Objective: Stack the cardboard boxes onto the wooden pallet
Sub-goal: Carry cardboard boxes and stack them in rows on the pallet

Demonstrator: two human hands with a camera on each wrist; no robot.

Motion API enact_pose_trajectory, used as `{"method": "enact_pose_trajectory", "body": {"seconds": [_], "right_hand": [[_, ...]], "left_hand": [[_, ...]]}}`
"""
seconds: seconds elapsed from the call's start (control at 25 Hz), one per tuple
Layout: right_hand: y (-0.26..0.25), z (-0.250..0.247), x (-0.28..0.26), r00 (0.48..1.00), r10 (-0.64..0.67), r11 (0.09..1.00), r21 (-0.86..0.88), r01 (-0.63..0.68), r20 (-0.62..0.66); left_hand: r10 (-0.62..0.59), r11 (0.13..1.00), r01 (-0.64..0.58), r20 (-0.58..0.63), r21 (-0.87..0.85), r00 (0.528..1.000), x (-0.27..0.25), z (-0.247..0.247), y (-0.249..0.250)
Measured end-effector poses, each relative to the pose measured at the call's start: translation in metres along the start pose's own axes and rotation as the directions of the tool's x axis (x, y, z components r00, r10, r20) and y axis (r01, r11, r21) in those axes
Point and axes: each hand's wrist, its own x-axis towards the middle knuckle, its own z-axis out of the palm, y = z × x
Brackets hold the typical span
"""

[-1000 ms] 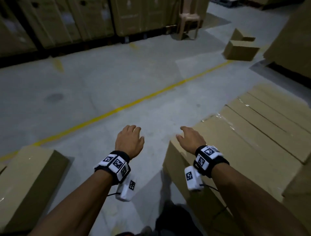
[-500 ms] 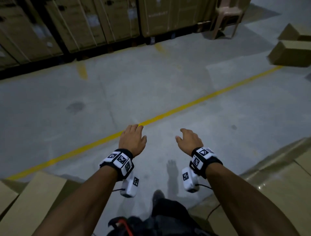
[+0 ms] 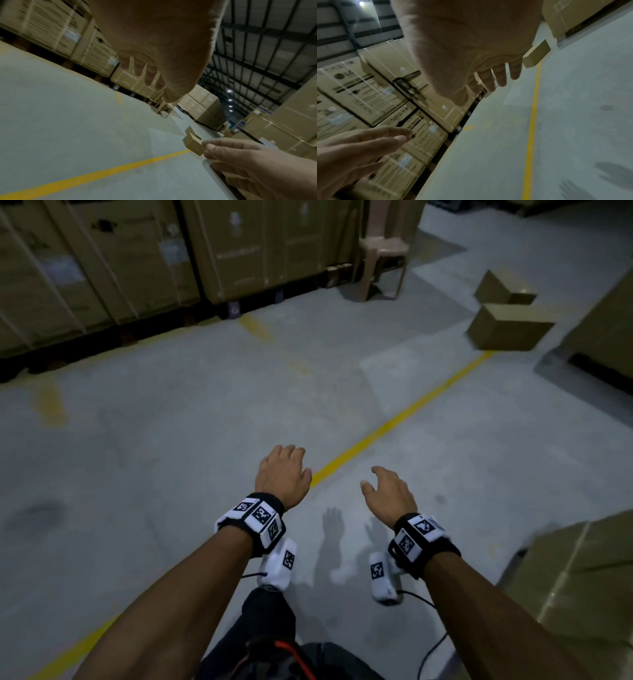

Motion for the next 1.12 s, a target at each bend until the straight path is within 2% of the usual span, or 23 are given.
{"method": "enact_pose_trajectory", "body": {"seconds": [0.2,0.28,0.36,0.52,0.64,0.8,0.96,1.12], "right_hand": [[-0.035,-0.06,0.122,0.983,0.151,0.987,0.076,-0.144,-0.105],[-0.041,-0.081,0.16,0.968,0.217,0.973,0.109,-0.204,-0.124],[-0.04,-0.096,0.204,0.955,0.265,0.96,0.127,-0.249,-0.131],[-0.023,-0.119,0.314,0.93,0.339,0.933,0.18,-0.313,-0.141],[-0.007,-0.149,0.424,0.914,0.376,0.916,0.209,-0.342,-0.152],[-0.003,-0.223,0.557,0.917,0.373,0.917,0.208,-0.341,-0.142],[-0.009,-0.299,0.655,0.91,0.355,0.927,0.204,-0.314,-0.215],[0.015,-0.343,0.761,0.887,0.388,0.915,0.218,-0.339,-0.249]], "left_hand": [[0.2,0.98,-0.2,0.034,-0.006,0.979,0.181,-0.041,0.012],[0.264,0.964,-0.263,0.045,-0.021,0.963,0.238,-0.054,0.027],[0.332,0.943,-0.332,0.053,-0.007,0.942,0.293,-0.057,0.038],[0.394,0.919,-0.395,0.088,-0.008,0.915,0.413,-0.039,0.057],[0.412,0.91,-0.414,0.12,-0.004,0.903,0.525,-0.024,0.078],[0.428,0.902,-0.431,0.098,0.006,0.898,0.668,-0.043,0.119],[0.436,0.899,-0.438,0.092,-0.001,0.895,0.783,-0.059,0.153],[0.438,0.899,-0.435,0.113,-0.049,0.892,0.906,-0.034,0.186]]}}
